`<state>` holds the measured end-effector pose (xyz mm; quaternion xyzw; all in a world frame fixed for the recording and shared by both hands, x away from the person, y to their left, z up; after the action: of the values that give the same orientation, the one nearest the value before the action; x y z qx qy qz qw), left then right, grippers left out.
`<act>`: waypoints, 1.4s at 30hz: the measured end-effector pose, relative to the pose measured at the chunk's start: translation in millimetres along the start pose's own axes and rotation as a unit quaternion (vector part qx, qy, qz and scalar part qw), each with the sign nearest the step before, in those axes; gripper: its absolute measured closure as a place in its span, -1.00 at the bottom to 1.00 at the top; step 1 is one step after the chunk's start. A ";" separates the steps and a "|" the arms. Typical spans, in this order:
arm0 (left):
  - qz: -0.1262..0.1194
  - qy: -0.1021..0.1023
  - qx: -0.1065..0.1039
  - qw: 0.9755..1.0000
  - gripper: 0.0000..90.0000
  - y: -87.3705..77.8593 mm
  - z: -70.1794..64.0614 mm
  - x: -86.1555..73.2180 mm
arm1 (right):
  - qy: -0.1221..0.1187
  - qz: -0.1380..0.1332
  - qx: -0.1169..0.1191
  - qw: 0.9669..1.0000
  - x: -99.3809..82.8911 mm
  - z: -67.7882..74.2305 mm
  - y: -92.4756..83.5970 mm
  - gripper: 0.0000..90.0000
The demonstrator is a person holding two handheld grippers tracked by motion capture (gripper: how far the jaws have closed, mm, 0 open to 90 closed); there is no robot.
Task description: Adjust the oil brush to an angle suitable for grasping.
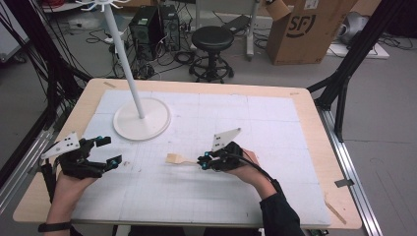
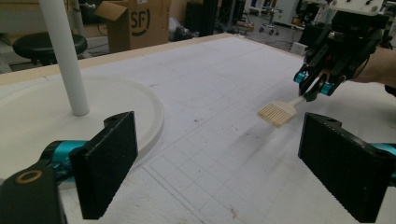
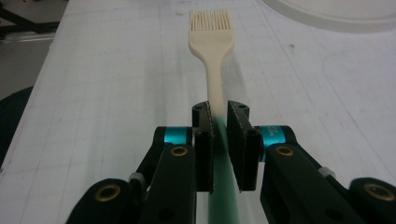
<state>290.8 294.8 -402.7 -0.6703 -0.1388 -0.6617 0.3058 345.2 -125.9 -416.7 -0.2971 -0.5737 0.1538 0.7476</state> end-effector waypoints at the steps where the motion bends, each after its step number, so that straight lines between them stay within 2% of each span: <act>1: -0.001 -0.001 -0.001 1.000 -0.72 -0.8 0.1 0.1 | -0.003 0.000 0.002 1.000 4.2 0.1 4.7 0.81; 11: -0.004 -0.001 -0.003 1.000 -0.72 -3.1 -0.2 0.3 | -0.034 0.012 0.045 0.998 37.3 2.3 48.9 0.81; 14: -0.006 -0.001 -0.003 1.000 -0.72 -3.9 -0.2 0.5 | -0.043 0.017 0.052 0.998 43.8 4.0 61.1 0.81; 21: -0.006 -0.001 -0.002 1.000 -0.72 -5.1 0.3 -0.1 | -0.046 0.027 0.066 0.996 51.4 7.3 84.1 0.81; 31: -0.006 -0.002 -0.002 1.000 -0.72 -5.9 0.7 -1.4 | -0.050 0.049 0.075 0.995 48.9 12.2 105.6 0.80; 38: -0.005 -0.002 -0.003 1.000 -0.72 -5.5 0.9 -2.0 | -0.049 0.064 0.068 0.994 45.8 13.3 111.9 0.79; 42: -0.004 -0.002 -0.004 1.000 -0.72 -5.0 1.2 -2.6 | -0.055 0.066 0.072 0.994 46.0 13.9 109.6 0.59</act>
<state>288.6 300.0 -403.9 -0.6725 -0.1391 -0.6620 0.3002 357.7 -10.8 -447.2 -0.2706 -0.5807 0.2595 0.7226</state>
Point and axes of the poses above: each handheld gripper's, and its own axes: y roughly forward along the jaws, x roughly out of its top, z roughly to its left, the point moved 1 cm from there along y, roughly forward along the jaws, and after that the axes turned 11 degrees about y, right-handed, at the moved point
